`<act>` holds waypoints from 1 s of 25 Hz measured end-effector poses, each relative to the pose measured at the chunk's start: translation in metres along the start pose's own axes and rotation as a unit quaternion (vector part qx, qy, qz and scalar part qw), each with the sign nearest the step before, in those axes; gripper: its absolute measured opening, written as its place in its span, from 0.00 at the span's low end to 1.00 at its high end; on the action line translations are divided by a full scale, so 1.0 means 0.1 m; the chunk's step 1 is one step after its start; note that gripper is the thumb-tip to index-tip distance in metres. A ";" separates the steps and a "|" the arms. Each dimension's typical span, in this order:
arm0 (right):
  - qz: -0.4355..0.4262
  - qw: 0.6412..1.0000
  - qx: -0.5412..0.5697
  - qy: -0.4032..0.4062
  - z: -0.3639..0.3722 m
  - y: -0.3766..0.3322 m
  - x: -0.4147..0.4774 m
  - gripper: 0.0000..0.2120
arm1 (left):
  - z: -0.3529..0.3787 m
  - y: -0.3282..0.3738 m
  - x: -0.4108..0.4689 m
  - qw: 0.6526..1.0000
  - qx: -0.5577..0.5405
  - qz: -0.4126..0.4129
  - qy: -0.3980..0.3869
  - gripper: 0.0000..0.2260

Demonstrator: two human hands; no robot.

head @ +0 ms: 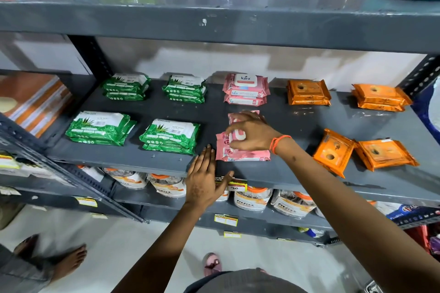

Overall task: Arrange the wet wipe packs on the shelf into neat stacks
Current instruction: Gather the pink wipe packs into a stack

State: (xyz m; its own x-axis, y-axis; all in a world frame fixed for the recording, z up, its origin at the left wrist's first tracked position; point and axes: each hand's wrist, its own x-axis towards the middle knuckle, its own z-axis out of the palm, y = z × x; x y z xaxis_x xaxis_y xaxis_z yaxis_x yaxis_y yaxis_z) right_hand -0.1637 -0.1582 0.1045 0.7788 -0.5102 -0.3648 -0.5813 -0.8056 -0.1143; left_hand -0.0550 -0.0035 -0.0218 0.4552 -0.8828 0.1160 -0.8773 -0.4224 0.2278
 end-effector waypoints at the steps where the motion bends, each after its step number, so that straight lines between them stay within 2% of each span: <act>1: 0.021 0.998 0.030 0.056 -0.04 -0.05 0.01 0.21 | 0.00 0.00 0.00 1.000 -0.001 -0.002 0.001 0.41; 2: 0.037 0.995 0.020 0.090 -0.04 -0.08 0.02 0.21 | 0.01 0.00 0.00 1.000 -0.001 -0.003 0.000 0.41; 4: 0.084 0.996 0.001 0.029 -0.07 -0.19 -0.03 0.09 | 0.01 0.01 0.01 1.000 -0.001 -0.003 -0.002 0.42; 5: 0.083 0.996 -0.036 -0.007 -0.11 -0.20 -0.08 0.09 | 0.01 0.01 0.01 1.000 0.001 -0.002 -0.001 0.42; 7: 0.096 0.995 -0.026 -0.016 -0.11 -0.13 -0.05 0.16 | 0.01 0.00 0.01 1.000 0.005 0.000 0.004 0.42; 8: 0.072 0.996 -0.028 -0.035 -0.13 -0.12 -0.04 0.13 | 0.01 -0.01 0.01 1.000 0.005 0.001 0.005 0.42; 10: 0.065 0.998 0.017 -0.022 -0.21 -0.14 -0.08 0.08 | 0.02 -0.02 0.01 1.000 0.005 0.004 0.006 0.43; 11: 0.046 0.998 0.032 -0.017 -0.24 -0.14 -0.05 0.11 | 0.02 -0.02 0.01 1.000 0.005 0.005 0.007 0.43; 13: 0.017 1.000 0.008 0.013 -0.25 -0.14 -0.05 0.30 | 0.04 -0.04 0.01 1.000 0.006 0.006 0.008 0.44; 15: 0.001 1.000 0.014 0.013 -0.22 -0.12 -0.03 0.35 | 0.05 -0.04 0.01 1.000 0.010 0.007 0.007 0.44; 18: 0.010 0.997 0.072 -0.008 -0.21 -0.13 -0.05 0.31 | 0.06 -0.04 0.01 1.000 0.010 0.007 0.015 0.44; 21: 0.053 0.995 0.082 0.010 -0.29 -0.14 -0.19 0.26 | 0.04 -0.02 0.01 0.999 -0.016 0.010 0.030 0.43; 24: 0.029 0.997 0.015 -0.074 -0.60 -0.27 -0.34 0.20 | 0.01 0.05 0.04 0.991 -0.124 -0.032 0.051 0.44; 25: 0.056 0.996 0.034 -0.059 -0.63 -0.28 -0.36 0.20 | 0.00 0.08 0.07 0.983 -0.171 -0.054 0.047 0.43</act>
State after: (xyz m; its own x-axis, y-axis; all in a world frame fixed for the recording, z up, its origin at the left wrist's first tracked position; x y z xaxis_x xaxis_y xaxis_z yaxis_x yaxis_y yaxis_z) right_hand -0.1609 -0.1363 0.1788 0.6767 -0.5543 -0.4847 -0.6812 -0.7211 -0.1264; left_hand -0.0585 -0.0128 -0.0189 0.5695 -0.8064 0.1591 -0.7278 -0.4048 0.5535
